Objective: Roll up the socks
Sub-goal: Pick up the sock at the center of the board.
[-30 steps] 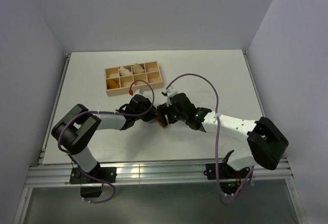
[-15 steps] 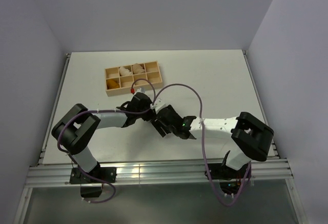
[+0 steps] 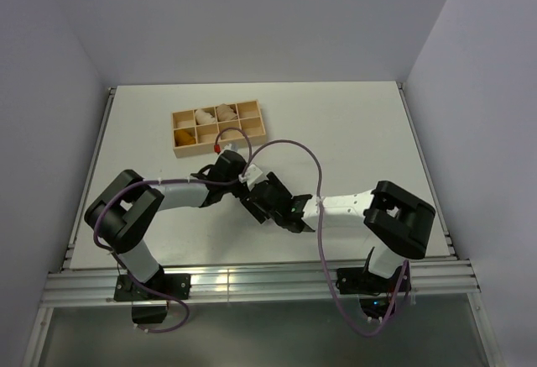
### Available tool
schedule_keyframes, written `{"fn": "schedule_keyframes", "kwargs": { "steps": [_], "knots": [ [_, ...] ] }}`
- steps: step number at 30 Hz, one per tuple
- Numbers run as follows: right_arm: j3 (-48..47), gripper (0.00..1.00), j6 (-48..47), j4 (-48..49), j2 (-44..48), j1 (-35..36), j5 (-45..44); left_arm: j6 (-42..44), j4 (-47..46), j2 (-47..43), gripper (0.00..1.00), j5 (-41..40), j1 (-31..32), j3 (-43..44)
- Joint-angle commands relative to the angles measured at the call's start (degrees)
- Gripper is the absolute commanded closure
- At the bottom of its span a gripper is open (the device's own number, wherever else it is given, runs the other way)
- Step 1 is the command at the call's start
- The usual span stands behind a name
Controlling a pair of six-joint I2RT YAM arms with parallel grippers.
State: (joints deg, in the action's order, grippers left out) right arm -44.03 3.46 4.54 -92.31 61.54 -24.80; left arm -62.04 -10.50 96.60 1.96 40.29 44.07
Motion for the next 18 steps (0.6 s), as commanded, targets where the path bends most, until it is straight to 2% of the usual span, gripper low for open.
{"fn": "schedule_keyframes", "kwargs": {
  "steps": [1, 13, 16, 18],
  "knots": [
    [-1.1, 0.21, -1.8, 5.0, -1.8, 0.9, 1.1, 2.2, 4.9, 0.3, 0.89, 0.7, 0.7, 1.1],
    [-2.0, 0.27, -0.1, 3.0, -8.7, 0.9, -0.3, 1.7, 6.0, 0.6, 0.90, 2.2, 0.7, 1.8],
    [-1.6, 0.37, 1.3, 1.5, -8.9, 0.9, -0.5, 1.6, 6.0, 0.3, 0.89, 2.1, 0.7, 1.6],
    [-1.5, 0.46, 2.3, 0.7, -8.8, 0.9, -0.8, 1.6, 6.0, 0.3, 0.88, 2.3, 0.6, 1.6]
  ]
}}
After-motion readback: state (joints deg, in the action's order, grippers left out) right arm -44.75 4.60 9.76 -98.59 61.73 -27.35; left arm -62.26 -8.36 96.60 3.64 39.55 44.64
